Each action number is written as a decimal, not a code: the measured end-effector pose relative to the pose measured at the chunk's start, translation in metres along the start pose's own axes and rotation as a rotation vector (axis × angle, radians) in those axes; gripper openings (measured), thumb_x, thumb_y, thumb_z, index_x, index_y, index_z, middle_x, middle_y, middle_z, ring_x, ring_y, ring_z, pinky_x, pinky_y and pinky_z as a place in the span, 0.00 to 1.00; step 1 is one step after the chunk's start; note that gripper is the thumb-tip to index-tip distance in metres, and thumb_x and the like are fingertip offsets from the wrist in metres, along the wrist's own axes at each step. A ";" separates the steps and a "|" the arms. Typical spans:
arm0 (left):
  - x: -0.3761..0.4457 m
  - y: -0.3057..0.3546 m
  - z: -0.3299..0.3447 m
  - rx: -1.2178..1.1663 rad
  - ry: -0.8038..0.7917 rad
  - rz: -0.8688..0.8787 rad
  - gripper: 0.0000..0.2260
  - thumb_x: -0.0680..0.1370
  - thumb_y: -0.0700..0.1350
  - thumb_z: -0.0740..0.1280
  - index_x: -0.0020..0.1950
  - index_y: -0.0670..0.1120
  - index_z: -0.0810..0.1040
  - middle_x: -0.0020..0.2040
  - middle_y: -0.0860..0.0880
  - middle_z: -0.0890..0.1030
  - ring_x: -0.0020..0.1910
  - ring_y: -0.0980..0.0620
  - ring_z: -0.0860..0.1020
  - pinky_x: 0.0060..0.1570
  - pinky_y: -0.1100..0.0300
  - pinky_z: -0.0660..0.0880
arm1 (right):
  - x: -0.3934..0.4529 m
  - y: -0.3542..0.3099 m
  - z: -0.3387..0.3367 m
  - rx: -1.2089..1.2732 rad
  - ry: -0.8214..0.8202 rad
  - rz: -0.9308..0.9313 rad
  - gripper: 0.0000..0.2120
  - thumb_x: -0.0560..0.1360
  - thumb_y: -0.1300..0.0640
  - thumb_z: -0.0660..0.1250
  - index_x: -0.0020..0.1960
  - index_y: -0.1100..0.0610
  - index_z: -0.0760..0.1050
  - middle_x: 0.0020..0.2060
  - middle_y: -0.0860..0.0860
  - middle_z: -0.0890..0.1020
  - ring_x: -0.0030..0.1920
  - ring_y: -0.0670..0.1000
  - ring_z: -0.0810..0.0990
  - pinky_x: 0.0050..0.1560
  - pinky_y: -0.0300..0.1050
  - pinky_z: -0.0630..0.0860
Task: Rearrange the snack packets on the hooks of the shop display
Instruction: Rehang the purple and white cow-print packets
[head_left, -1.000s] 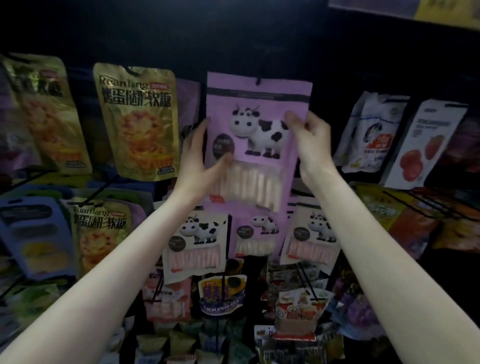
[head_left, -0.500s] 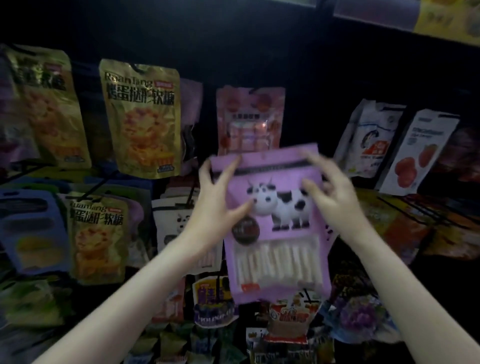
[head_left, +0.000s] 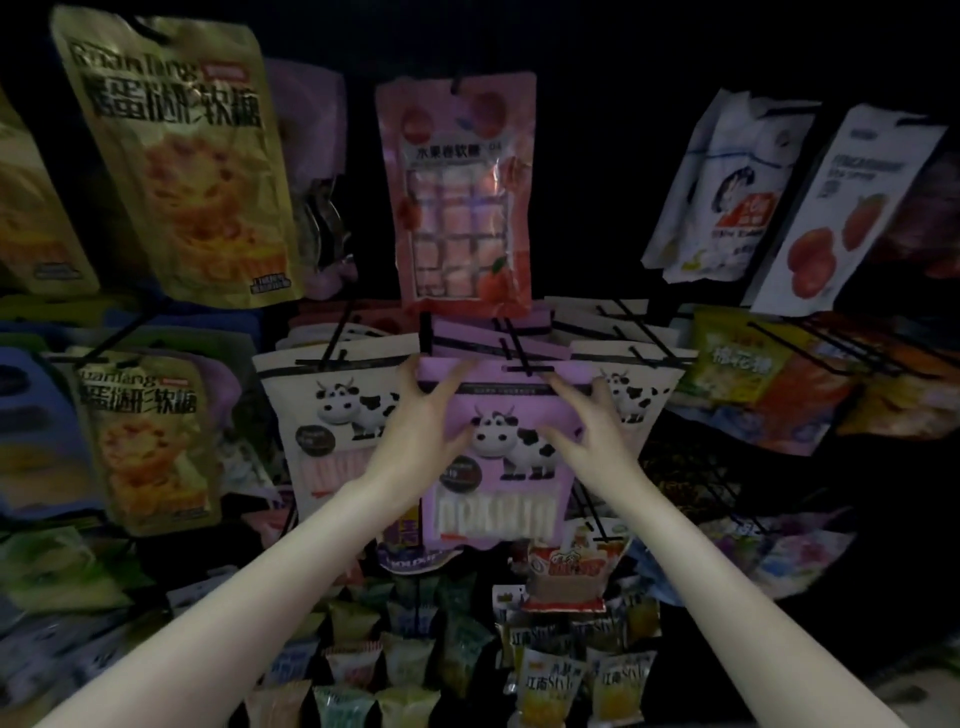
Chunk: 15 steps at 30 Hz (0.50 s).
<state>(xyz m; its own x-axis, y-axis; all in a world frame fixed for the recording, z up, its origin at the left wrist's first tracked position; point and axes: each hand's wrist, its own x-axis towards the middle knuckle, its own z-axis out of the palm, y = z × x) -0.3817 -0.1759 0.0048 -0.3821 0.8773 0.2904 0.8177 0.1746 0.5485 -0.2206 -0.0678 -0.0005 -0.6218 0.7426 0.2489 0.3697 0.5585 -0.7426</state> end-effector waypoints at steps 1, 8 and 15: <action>0.001 0.001 0.000 0.007 0.007 0.008 0.30 0.77 0.44 0.66 0.74 0.59 0.55 0.75 0.39 0.46 0.39 0.43 0.77 0.40 0.63 0.69 | 0.001 0.001 -0.001 -0.003 0.020 -0.018 0.26 0.77 0.60 0.64 0.72 0.46 0.61 0.73 0.56 0.53 0.75 0.52 0.48 0.60 0.28 0.49; 0.018 -0.002 0.015 0.085 -0.107 -0.001 0.29 0.78 0.43 0.64 0.75 0.59 0.55 0.76 0.40 0.38 0.44 0.42 0.79 0.48 0.57 0.74 | 0.015 0.021 -0.006 -0.003 -0.001 0.000 0.28 0.77 0.63 0.65 0.69 0.42 0.60 0.73 0.57 0.54 0.75 0.52 0.49 0.56 0.26 0.51; 0.031 -0.014 0.022 0.162 -0.070 0.011 0.28 0.78 0.42 0.62 0.76 0.52 0.55 0.76 0.42 0.38 0.75 0.38 0.52 0.66 0.48 0.66 | 0.043 0.021 0.004 -0.194 0.007 0.049 0.27 0.78 0.62 0.61 0.73 0.45 0.61 0.70 0.57 0.55 0.62 0.56 0.70 0.52 0.30 0.64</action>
<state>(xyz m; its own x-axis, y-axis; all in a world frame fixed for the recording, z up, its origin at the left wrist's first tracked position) -0.3958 -0.1414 -0.0109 -0.3463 0.9075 0.2376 0.8825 0.2292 0.4107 -0.2426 -0.0253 -0.0074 -0.5953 0.7726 0.2205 0.5256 0.5820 -0.6205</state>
